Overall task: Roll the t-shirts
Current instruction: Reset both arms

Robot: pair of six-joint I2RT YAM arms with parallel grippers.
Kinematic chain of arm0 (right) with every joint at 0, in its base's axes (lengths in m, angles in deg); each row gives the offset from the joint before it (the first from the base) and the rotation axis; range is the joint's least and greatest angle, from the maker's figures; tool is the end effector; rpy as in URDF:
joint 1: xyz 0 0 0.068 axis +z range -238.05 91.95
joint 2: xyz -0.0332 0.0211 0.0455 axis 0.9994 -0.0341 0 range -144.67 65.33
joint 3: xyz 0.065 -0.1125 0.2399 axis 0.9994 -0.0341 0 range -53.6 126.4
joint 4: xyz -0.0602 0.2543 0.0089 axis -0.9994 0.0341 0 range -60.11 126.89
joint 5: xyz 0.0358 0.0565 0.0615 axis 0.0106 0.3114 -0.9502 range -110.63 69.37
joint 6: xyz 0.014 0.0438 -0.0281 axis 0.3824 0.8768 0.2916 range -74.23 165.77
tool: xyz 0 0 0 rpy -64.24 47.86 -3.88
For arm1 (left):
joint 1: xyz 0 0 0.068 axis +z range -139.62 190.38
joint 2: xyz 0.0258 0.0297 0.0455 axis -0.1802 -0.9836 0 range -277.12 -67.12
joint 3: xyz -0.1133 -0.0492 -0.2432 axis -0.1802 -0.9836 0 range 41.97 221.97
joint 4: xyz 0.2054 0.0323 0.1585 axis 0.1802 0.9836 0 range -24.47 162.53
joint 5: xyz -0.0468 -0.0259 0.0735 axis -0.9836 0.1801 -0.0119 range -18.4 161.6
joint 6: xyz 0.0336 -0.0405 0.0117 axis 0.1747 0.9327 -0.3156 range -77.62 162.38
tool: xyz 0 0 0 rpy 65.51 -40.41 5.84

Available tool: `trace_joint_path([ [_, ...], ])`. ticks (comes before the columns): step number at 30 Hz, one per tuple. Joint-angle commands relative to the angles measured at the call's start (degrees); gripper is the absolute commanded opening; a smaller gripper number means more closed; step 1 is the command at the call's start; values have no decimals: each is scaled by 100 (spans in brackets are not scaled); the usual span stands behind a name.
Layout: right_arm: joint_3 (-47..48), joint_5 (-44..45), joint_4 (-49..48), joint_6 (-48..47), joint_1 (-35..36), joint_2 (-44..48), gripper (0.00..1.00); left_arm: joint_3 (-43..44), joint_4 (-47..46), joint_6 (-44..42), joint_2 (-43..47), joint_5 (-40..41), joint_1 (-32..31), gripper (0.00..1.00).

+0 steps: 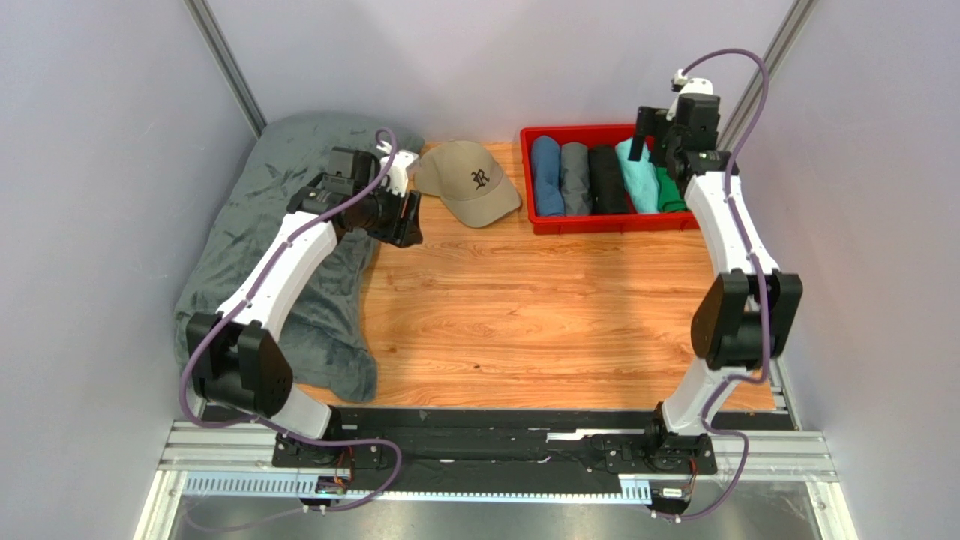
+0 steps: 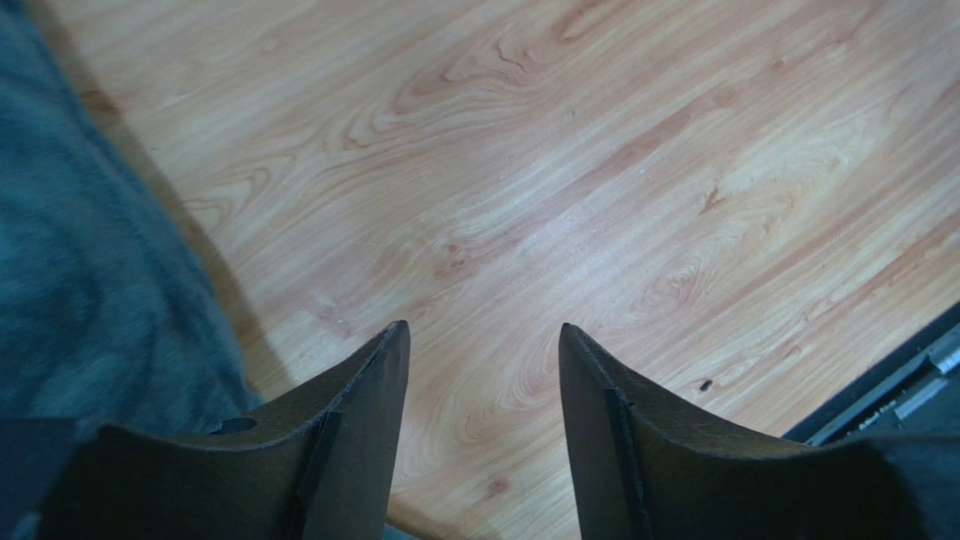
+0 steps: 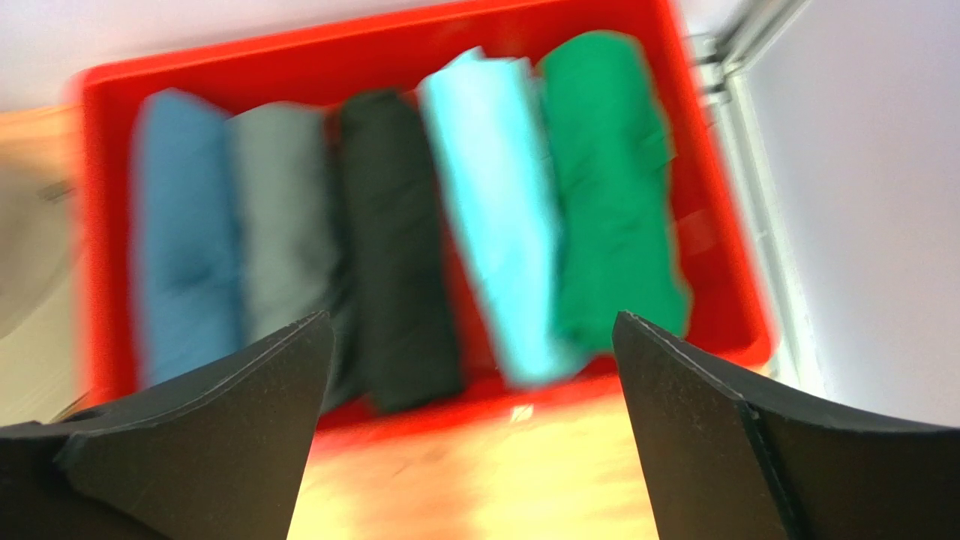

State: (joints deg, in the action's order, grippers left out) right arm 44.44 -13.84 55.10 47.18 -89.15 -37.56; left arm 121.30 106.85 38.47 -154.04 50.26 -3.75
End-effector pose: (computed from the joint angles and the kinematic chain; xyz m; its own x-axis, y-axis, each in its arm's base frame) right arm 0.4225 -0.0122 0.3551 -0.4978 0.0341 -0.8666 0.1337 0.9903 -0.0379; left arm 0.3139 -0.0925 0.3235 -0.6978 0.2411 -0.6745 0.5081 0.8304 -0.2288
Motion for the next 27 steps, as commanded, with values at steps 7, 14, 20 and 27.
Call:
trace_joint_path([
  [7,-2938,842,-236,1940,1595,2781,100,-593,-185,-366,1466,886,33,63],
  [14,-4459,675,-131,2627,1789,4390,100,-1348,-432,-173,2371,1404,33,69],
  [20,-4610,772,238,2610,1780,4647,100,-1675,-599,-58,2767,1686,33,69],
  [27,-4461,763,300,2663,1780,4454,100,-1605,-661,292,2794,1634,33,68],
])
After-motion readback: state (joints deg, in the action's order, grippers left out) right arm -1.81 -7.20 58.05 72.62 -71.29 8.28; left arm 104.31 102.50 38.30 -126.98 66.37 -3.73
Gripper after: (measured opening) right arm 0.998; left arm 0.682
